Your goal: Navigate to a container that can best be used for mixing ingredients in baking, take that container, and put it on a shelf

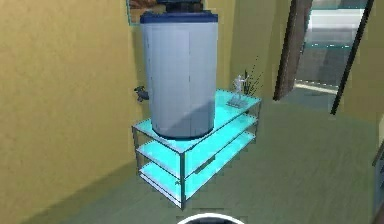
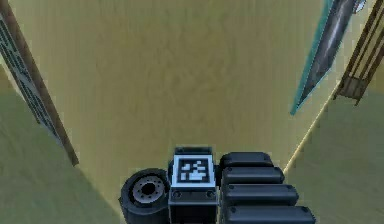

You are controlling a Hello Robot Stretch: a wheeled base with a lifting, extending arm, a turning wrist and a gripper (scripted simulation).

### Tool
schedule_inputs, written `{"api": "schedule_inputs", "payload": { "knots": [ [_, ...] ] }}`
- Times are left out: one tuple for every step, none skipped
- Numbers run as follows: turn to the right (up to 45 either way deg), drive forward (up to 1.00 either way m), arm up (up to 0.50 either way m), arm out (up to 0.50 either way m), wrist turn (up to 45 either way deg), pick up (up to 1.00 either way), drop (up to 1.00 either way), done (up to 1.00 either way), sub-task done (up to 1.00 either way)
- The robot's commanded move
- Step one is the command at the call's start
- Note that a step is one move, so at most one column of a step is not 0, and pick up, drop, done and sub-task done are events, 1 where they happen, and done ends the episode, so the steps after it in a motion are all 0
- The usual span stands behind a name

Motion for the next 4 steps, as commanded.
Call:
{"api": "schedule_inputs", "payload": {
  "knots": [
    [42.0, 0.0, 0.0, 0.0, 0.0, 0.0, 0.0, 0.0, 0.0],
    [0.0, 0.05, 0.0, 0.0, 0.0, 0.0, 0.0, 0.0, 0.0],
    [-9.0, 0.0, 0.0, 0.0, 0.0, 0.0, 0.0, 0.0, 0.0],
    [0.0, 1.0, 0.0, 0.0, 0.0, 0.0, 0.0, 0.0, 0.0]
  ]
}}
